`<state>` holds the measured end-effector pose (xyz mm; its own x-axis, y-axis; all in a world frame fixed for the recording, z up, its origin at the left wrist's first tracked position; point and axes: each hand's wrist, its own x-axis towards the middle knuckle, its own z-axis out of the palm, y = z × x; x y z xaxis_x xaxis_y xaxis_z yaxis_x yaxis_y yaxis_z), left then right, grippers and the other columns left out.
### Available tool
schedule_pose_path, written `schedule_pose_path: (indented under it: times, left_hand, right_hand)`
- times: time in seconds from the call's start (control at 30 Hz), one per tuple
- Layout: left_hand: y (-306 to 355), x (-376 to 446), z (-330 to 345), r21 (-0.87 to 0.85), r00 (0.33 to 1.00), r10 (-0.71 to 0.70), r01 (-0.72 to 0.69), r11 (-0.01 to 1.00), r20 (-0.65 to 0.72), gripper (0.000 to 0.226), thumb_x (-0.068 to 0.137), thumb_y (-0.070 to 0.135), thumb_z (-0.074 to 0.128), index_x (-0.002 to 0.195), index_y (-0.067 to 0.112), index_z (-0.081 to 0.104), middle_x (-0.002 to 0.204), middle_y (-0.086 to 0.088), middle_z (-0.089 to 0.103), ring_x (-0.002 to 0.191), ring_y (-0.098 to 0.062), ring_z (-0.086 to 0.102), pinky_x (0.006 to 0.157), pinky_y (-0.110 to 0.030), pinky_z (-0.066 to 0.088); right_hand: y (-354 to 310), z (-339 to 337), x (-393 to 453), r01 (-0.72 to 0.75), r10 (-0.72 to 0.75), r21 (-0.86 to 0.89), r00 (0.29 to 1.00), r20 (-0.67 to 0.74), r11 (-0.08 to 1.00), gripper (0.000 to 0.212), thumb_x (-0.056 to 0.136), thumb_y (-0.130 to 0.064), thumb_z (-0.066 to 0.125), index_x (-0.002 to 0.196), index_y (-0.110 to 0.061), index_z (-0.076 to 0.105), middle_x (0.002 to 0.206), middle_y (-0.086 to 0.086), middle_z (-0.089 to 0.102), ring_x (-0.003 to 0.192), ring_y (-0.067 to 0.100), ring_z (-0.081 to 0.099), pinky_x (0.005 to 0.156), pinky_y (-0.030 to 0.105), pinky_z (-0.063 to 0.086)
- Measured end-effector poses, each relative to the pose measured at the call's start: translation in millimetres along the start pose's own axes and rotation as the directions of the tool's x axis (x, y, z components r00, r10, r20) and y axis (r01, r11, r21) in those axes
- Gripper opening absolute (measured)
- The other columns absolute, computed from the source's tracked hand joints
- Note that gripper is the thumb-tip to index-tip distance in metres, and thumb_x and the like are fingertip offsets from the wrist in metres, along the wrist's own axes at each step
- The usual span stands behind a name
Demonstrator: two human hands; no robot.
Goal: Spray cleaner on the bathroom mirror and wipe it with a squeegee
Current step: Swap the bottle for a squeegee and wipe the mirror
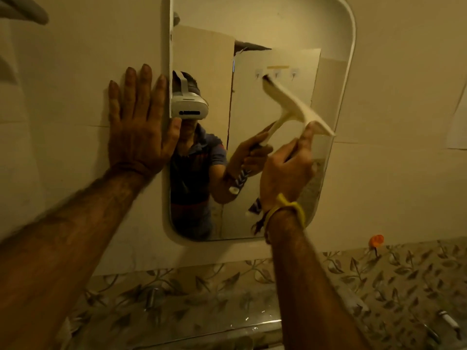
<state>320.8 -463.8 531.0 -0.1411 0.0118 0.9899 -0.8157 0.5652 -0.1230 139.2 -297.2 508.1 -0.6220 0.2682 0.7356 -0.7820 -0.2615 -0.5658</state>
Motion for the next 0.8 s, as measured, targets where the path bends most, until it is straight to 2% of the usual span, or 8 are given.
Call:
schedule_pose_path:
  times: [0.17, 0.23, 0.3, 0.47, 0.53, 0.67, 0.73, 0.8]
  left_hand:
    - [3.5, -0.5, -3.9, -0.013, 1.000, 0.003, -0.004, 1.000, -0.022, 0.062, 0.109, 0.044, 0.026, 0.162, 0.014, 0.018, 0.168, -0.015, 0.017, 0.156, -0.036, 0.013, 0.126, -0.055, 0.005]
    - [3.6, -0.7, -6.4, -0.017, 1.000, 0.001, -0.001, 1.000, -0.013, 0.061, 0.109, 0.043, 0.026, 0.162, 0.015, 0.018, 0.169, -0.014, 0.016, 0.156, -0.034, 0.012, 0.126, -0.053, 0.003]
    - [-0.1, -1.5, -9.8, -0.044, 1.000, 0.017, -0.017, 0.999, 0.011, 0.062, 0.108, 0.044, 0.024, 0.163, 0.016, 0.016, 0.169, -0.012, 0.015, 0.157, -0.032, 0.011, 0.127, -0.051, 0.002]
    - [-12.9, -11.3, -13.8, -0.032, 0.993, 0.083, -0.081, 0.996, 0.080, 0.066, 0.107, 0.048, 0.026, 0.163, 0.016, 0.013, 0.170, -0.011, 0.011, 0.158, -0.028, 0.008, 0.128, -0.050, 0.002]
    - [-12.7, -12.8, -14.5, -0.041, 0.995, 0.071, -0.069, 0.997, 0.067, 0.067, 0.106, 0.046, 0.029, 0.163, 0.014, 0.015, 0.170, -0.011, 0.013, 0.158, -0.028, 0.009, 0.128, -0.050, 0.003]
    - [-13.9, -15.9, -20.5, -0.073, 0.999, 0.052, -0.051, 0.996, 0.006, 0.071, 0.102, 0.045, 0.031, 0.159, 0.005, 0.022, 0.166, -0.016, 0.024, 0.155, -0.030, 0.019, 0.127, -0.054, 0.007]
    - [-12.8, -15.7, -22.7, -0.051, 1.000, 0.027, -0.027, 0.998, 0.002, 0.072, 0.100, 0.044, 0.032, 0.158, 0.002, 0.025, 0.165, -0.016, 0.026, 0.155, -0.030, 0.021, 0.126, -0.057, 0.010]
    - [-10.1, -15.4, -23.6, -0.045, 1.000, -0.010, 0.010, 0.999, 0.006, 0.074, 0.098, 0.043, 0.033, 0.158, 0.001, 0.024, 0.165, -0.016, 0.026, 0.155, -0.030, 0.021, 0.126, -0.057, 0.010]
  right_hand:
    - [-3.7, 4.9, -7.6, 0.017, -0.016, -0.036, 0.999, 0.030, 0.999, 0.049, 0.099, -0.013, 0.045, 0.147, -0.009, 0.038, 0.053, -0.018, 0.037, 0.049, -0.008, 0.051, 0.042, 0.001, 0.032]
    - [-1.9, -7.3, -45.8, 0.063, -0.058, -0.046, 0.993, 0.100, 0.997, 0.051, 0.098, -0.017, 0.043, 0.149, -0.012, 0.036, 0.054, -0.012, 0.039, 0.039, 0.001, 0.039, 0.044, 0.002, 0.032]
    - [-2.4, -12.3, -58.2, 0.068, -0.062, -0.041, 0.988, 0.143, 0.997, 0.053, 0.097, -0.023, 0.041, 0.149, -0.014, 0.036, 0.054, -0.008, 0.041, 0.041, -0.002, 0.032, 0.043, 0.004, 0.032]
    - [-22.3, 11.1, -4.1, 0.051, -0.051, 0.000, 0.991, 0.124, 0.999, 0.056, 0.097, -0.033, 0.033, 0.150, -0.016, 0.035, 0.053, -0.012, 0.045, 0.043, 0.002, 0.047, 0.043, 0.005, 0.039]
    - [-18.3, 4.3, -17.1, 0.132, -0.127, -0.007, 0.964, 0.235, 0.991, 0.055, 0.099, -0.033, 0.033, 0.152, -0.018, 0.028, 0.059, -0.003, 0.055, 0.047, 0.008, 0.052, 0.046, 0.018, 0.049]
    - [7.6, -39.2, -73.7, 0.380, -0.304, -0.044, 0.800, 0.516, 0.924, 0.054, 0.098, -0.013, 0.052, 0.149, -0.015, 0.033, 0.084, 0.013, 0.071, 0.055, 0.021, 0.060, 0.051, 0.030, 0.051]
    - [4.3, -30.4, -57.9, 0.403, -0.332, -0.021, 0.780, 0.530, 0.915, 0.053, 0.098, -0.011, 0.053, 0.148, -0.013, 0.036, 0.085, 0.015, 0.071, 0.057, 0.023, 0.060, 0.053, 0.031, 0.051]
    - [-20.2, -2.8, -23.2, 0.404, -0.365, 0.021, 0.803, 0.472, 0.915, 0.052, 0.099, -0.013, 0.053, 0.148, -0.013, 0.037, 0.068, 0.005, 0.059, 0.051, 0.017, 0.050, 0.050, 0.029, 0.044]
